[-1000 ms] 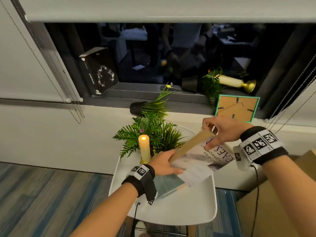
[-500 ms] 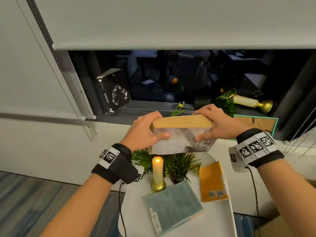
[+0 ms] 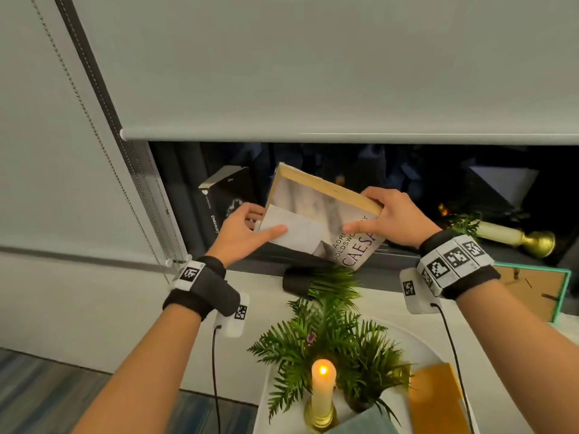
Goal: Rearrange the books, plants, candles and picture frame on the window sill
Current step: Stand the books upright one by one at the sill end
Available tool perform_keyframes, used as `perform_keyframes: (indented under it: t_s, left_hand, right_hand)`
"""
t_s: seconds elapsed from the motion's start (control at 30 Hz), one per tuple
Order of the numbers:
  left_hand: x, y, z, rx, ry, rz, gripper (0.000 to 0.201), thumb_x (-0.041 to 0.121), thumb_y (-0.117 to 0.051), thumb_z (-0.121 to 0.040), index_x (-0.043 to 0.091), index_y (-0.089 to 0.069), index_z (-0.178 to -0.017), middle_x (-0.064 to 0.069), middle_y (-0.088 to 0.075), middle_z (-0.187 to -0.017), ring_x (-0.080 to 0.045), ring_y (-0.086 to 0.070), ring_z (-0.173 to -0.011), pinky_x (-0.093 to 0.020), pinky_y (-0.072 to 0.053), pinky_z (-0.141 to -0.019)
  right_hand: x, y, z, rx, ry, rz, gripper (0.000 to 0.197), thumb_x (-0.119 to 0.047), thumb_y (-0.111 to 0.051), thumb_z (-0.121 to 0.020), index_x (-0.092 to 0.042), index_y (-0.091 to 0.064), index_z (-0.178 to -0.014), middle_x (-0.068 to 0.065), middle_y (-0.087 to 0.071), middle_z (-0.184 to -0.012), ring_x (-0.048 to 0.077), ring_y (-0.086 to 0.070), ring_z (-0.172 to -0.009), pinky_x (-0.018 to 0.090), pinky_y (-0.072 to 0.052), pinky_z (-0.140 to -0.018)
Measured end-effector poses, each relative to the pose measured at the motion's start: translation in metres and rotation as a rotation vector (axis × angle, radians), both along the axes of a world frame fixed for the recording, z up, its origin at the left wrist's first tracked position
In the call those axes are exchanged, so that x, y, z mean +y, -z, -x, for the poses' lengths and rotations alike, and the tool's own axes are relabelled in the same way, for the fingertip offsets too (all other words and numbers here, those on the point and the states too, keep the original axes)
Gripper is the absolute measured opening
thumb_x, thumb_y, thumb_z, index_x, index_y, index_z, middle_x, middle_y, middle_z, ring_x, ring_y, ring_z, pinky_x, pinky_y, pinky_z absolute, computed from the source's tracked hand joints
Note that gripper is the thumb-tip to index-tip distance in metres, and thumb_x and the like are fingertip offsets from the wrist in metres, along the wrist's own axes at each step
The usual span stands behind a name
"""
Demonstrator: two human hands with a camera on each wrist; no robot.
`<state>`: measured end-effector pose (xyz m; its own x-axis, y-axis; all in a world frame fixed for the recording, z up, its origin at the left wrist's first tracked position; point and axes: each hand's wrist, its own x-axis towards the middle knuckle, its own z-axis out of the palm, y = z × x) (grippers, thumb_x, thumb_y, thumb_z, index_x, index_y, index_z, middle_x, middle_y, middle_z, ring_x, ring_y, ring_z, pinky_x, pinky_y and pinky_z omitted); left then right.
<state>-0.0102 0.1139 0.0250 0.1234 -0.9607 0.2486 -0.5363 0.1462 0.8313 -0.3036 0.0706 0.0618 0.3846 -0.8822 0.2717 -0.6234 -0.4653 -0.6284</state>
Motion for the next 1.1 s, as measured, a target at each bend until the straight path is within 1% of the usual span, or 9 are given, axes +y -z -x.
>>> perform_keyframes:
  t_s: [0.1, 0.23, 0.37, 0.53, 0.63, 0.73, 0.87, 1.0, 1.1]
  left_hand:
    - [-0.015, 0.013, -0.01, 0.091, 0.029, -0.02, 0.048, 0.031, -0.076, -0.078, 0.016, -0.05, -0.115, 0.0, -0.06, -0.113, -0.017, -0.06, -0.107, -0.017, -0.052, -0.075]
    - [-0.029, 0.014, -0.024, 0.274, 0.002, 0.099, 0.047, 0.026, -0.075, -0.079, 0.011, -0.047, -0.114, -0.007, -0.058, -0.117, -0.023, -0.06, -0.111, -0.038, -0.06, -0.081]
    - [-0.039, 0.007, -0.033, 0.295, -0.017, 0.196, 0.041, 0.03, -0.077, -0.078, 0.017, -0.047, -0.103, -0.003, -0.061, -0.113, -0.018, -0.062, -0.107, -0.045, -0.06, -0.076]
    - [-0.046, 0.004, -0.029, -0.058, -0.119, 0.288, 0.044, 0.04, -0.08, -0.073, 0.023, -0.048, -0.098, 0.014, -0.065, -0.094, 0.005, -0.062, -0.086, -0.014, -0.054, -0.066]
    - [-0.052, 0.006, -0.033, -0.188, -0.162, 0.281, 0.047, 0.049, -0.077, -0.072, 0.026, -0.045, -0.098, 0.011, -0.065, -0.095, -0.005, -0.063, -0.084, -0.029, -0.059, -0.067]
    - [-0.058, 0.012, -0.041, -0.298, -0.177, 0.261, 0.055, 0.061, -0.073, -0.068, 0.026, -0.044, -0.099, 0.01, -0.062, -0.09, -0.009, -0.062, -0.078, -0.037, -0.058, -0.065]
    - [-0.063, 0.017, -0.048, -0.305, -0.12, 0.256, 0.06, 0.066, -0.072, -0.067, 0.025, -0.044, -0.1, 0.009, -0.062, -0.091, -0.005, -0.062, -0.077, -0.028, -0.057, -0.06]
    - [-0.075, 0.02, -0.069, -0.126, -0.005, 0.246, 0.048, 0.044, -0.078, -0.074, 0.023, -0.051, -0.107, 0.01, -0.064, -0.102, -0.001, -0.063, -0.091, -0.018, -0.056, -0.073]
    - [-0.083, 0.033, -0.094, -0.11, -0.145, 0.422, 0.031, 0.039, -0.07, -0.081, 0.019, -0.055, -0.099, 0.007, -0.061, -0.095, -0.006, -0.059, -0.088, -0.024, -0.052, -0.079]
  right_hand:
    - [-0.022, 0.003, -0.022, -0.059, -0.018, -0.066, 0.048, -0.045, -0.083, -0.059, -0.024, -0.06, -0.096, 0.0, -0.068, -0.089, 0.014, -0.069, -0.081, 0.027, -0.057, -0.065]
    - [-0.046, 0.011, -0.049, -0.109, -0.043, -0.205, 0.045, -0.036, -0.081, -0.068, -0.019, -0.059, -0.104, 0.002, -0.069, -0.095, 0.012, -0.07, -0.082, 0.022, -0.056, -0.063]
    - [-0.061, 0.022, -0.082, -0.069, -0.033, -0.146, 0.061, -0.033, -0.082, -0.069, -0.02, -0.051, -0.12, -0.002, -0.063, -0.115, 0.011, -0.063, -0.101, 0.03, -0.056, -0.085]
    - [-0.067, 0.029, -0.14, -0.104, -0.009, -0.058, 0.095, -0.037, -0.084, -0.064, -0.018, -0.026, -0.137, 0.002, -0.045, -0.133, 0.017, -0.048, -0.123, 0.028, -0.044, -0.097]
    - [-0.069, 0.025, -0.158, -0.148, 0.005, 0.064, 0.12, -0.036, -0.087, -0.06, -0.034, -0.004, -0.146, 0.006, -0.027, -0.147, 0.022, -0.036, -0.131, 0.038, -0.037, -0.106]
    - [-0.071, 0.019, -0.17, 0.197, 0.002, 0.216, 0.1, -0.039, -0.082, -0.066, -0.044, -0.018, -0.143, 0.002, -0.024, -0.149, 0.034, -0.035, -0.129, 0.055, -0.038, -0.102]
    - [-0.08, 0.009, -0.185, 0.518, 0.011, 0.224, 0.066, -0.045, -0.074, -0.071, -0.034, -0.04, -0.127, 0.0, -0.042, -0.135, 0.038, -0.035, -0.126, 0.056, -0.036, -0.095]
    - [-0.093, 0.005, -0.186, 0.497, 0.043, 0.206, 0.064, -0.035, -0.076, -0.071, -0.034, -0.043, -0.126, -0.004, -0.045, -0.13, 0.033, -0.031, -0.128, 0.055, -0.034, -0.097]
    - [-0.1, 0.007, -0.181, 0.407, 0.109, 0.222, 0.06, -0.03, -0.074, -0.071, -0.033, -0.046, -0.124, -0.005, -0.044, -0.131, 0.032, -0.03, -0.126, 0.052, -0.032, -0.097]
